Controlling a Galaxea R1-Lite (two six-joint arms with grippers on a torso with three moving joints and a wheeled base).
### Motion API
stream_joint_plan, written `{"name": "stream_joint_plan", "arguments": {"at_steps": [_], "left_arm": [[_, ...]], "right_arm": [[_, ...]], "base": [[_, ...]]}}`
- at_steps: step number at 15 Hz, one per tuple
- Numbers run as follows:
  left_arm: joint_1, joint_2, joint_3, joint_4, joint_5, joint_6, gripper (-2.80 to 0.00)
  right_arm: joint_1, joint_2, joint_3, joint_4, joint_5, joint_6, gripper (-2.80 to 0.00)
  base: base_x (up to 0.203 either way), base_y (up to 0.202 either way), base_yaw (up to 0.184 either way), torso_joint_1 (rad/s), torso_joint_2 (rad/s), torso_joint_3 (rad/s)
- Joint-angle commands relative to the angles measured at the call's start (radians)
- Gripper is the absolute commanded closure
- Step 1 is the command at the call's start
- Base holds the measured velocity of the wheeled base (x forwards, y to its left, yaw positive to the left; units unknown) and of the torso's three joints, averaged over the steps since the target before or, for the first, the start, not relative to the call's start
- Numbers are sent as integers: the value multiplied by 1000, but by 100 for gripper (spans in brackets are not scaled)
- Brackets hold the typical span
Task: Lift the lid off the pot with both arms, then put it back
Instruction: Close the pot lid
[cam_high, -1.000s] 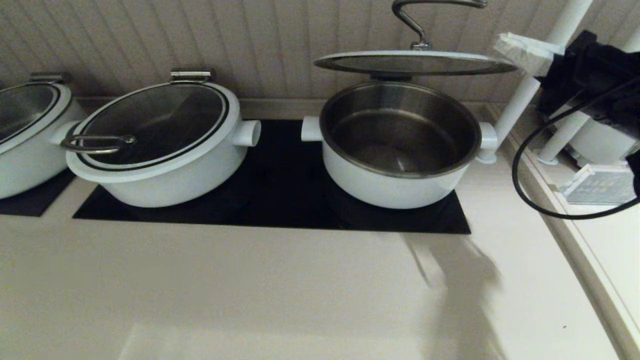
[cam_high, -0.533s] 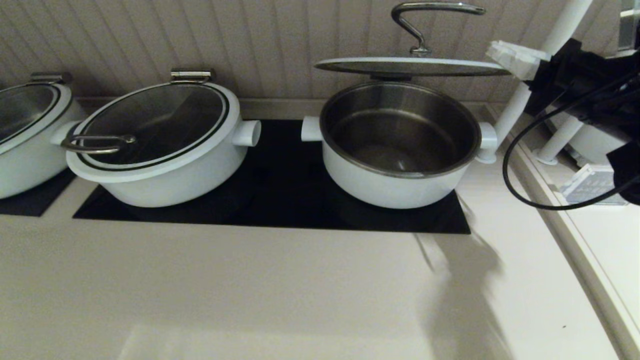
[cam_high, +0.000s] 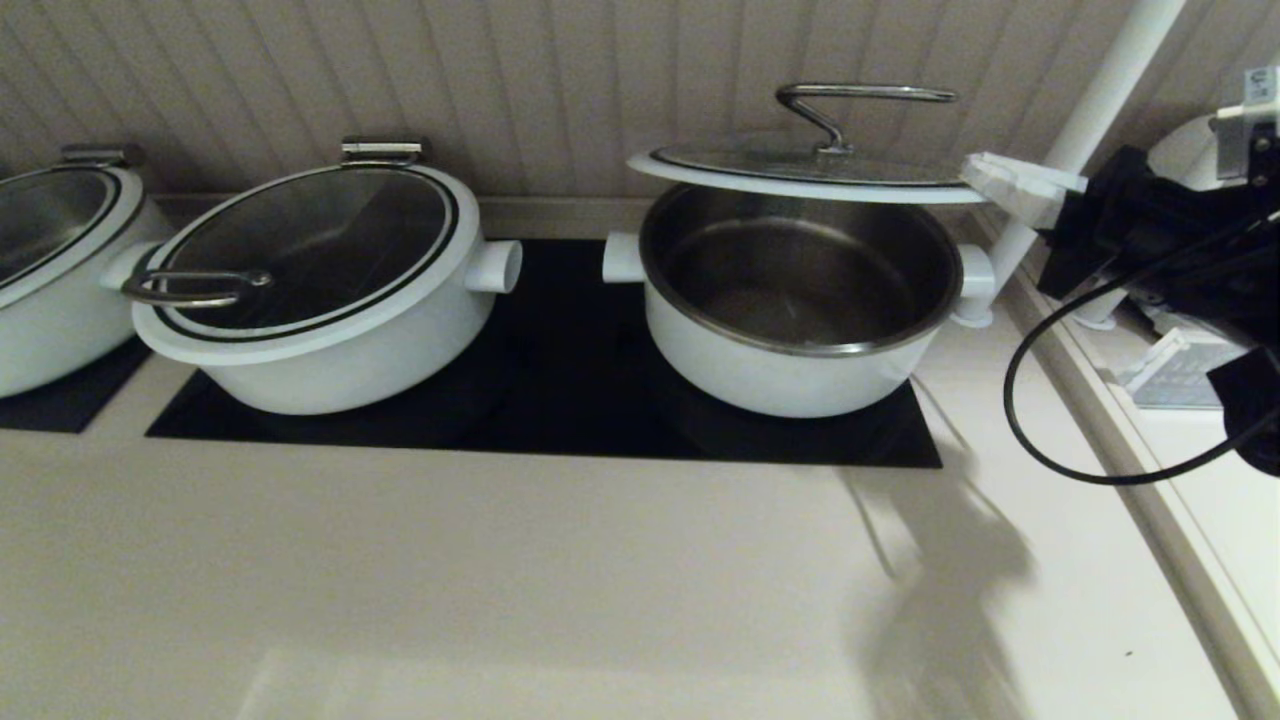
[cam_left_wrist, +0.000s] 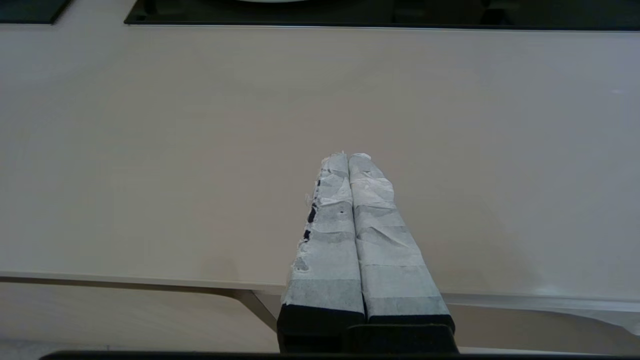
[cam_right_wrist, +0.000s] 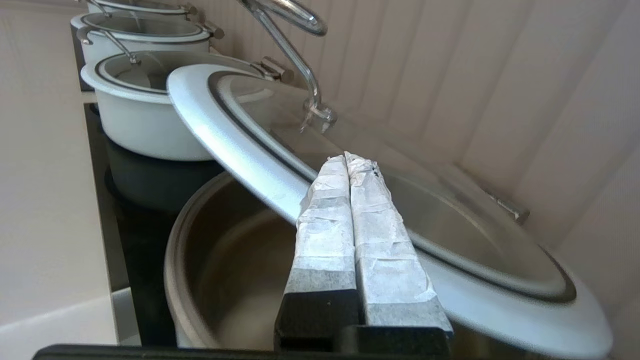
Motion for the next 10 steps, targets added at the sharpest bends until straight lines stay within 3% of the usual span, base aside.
{"name": "stream_joint_plan", "arguments": {"at_steps": [1,5,10], "left_arm": [[0,0,0,0,0,-1,0],[0,0,0,0,0,-1,0],[0,0,0,0,0,-1,0]], "right_arm": [[1,-6,48,-26,6,-1,0],[1,-6,124,-79,7,-2,0],[8,2,199,-89,9,-65,0]], "base": [[0,0,0,0,0,0],[0,0,0,0,0,0],[0,0,0,0,0,0]]}}
